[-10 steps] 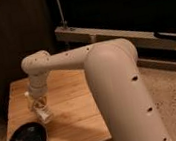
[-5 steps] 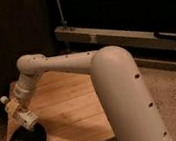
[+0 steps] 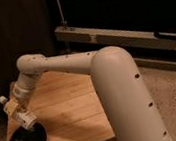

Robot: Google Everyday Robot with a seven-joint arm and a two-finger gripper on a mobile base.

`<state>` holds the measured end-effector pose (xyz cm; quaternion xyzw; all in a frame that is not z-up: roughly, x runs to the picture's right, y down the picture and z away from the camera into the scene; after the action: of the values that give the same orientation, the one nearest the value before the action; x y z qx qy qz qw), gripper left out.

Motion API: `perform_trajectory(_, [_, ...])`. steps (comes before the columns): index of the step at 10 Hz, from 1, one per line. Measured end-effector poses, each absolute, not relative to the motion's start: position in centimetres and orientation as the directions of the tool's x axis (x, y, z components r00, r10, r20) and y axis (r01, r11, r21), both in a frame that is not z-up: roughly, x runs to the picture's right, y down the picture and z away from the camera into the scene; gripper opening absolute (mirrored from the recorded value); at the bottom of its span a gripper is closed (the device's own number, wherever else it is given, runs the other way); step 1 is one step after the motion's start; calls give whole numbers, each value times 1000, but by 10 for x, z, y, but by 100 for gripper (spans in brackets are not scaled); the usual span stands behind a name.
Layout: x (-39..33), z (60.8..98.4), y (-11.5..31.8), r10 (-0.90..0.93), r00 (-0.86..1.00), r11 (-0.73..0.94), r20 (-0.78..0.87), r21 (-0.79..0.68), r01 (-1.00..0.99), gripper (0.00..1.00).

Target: Place the bottle in the ceramic bowl

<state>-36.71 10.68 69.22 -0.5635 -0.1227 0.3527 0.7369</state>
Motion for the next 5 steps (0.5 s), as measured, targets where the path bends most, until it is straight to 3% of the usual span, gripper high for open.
perform_trajectory(5, [-362,658,120,799,602,212,-21,-925,-314,0])
